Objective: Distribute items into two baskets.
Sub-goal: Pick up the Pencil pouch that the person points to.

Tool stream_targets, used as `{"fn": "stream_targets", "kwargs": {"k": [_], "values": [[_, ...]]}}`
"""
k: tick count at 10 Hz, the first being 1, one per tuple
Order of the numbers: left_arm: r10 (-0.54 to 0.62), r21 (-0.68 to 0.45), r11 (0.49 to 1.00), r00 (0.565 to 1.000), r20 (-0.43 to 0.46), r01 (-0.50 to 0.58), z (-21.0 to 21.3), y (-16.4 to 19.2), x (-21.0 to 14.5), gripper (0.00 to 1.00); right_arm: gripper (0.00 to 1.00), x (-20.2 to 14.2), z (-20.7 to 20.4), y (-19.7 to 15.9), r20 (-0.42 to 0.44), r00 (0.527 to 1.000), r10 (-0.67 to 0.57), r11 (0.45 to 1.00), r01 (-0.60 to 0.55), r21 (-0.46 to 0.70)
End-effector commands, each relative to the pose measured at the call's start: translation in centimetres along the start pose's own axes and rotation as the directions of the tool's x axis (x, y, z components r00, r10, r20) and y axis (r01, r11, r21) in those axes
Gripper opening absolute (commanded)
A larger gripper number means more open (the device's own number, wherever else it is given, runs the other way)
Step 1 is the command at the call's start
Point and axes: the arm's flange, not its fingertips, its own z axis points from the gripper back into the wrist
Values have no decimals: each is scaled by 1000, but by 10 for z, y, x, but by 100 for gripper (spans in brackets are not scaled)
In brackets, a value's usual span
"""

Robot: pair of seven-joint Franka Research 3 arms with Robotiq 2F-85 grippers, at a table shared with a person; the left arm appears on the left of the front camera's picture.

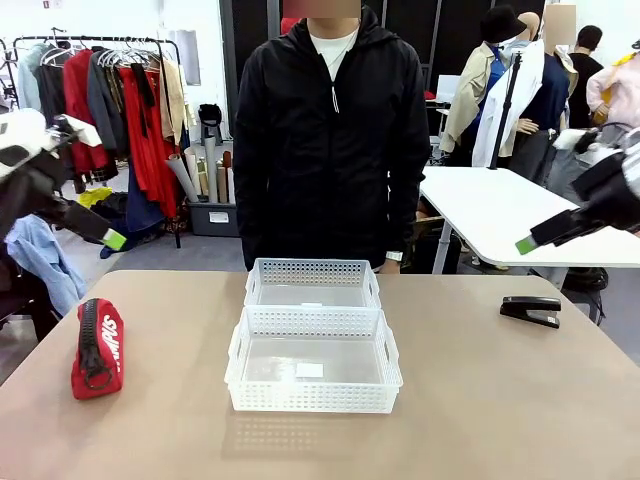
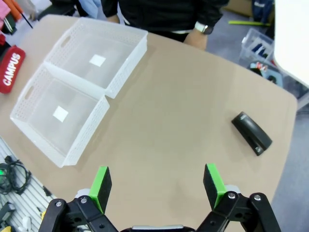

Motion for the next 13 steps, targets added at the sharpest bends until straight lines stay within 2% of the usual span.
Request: {"fn": "stream_targets", "kwargs": {"k": [1, 5, 8, 13], "values": [[-26, -79, 996, 999, 37, 29, 10, 17, -6, 100, 100, -12, 18, -20, 59, 998, 1, 994, -7, 106], [-23, -166, 985, 992, 122, 43, 43, 37, -33, 100, 100, -31, 54, -55, 127, 991, -41, 986, 19, 168], [3, -172, 984, 980, 201, 32, 55, 45, -52, 100, 100, -39, 63, -70, 155, 986, -65, 980, 34, 195], [-16, -149, 988, 980, 196, 46, 65, 44, -55, 100, 100, -44, 72, -72, 186, 981, -54, 984, 21, 175]]}}
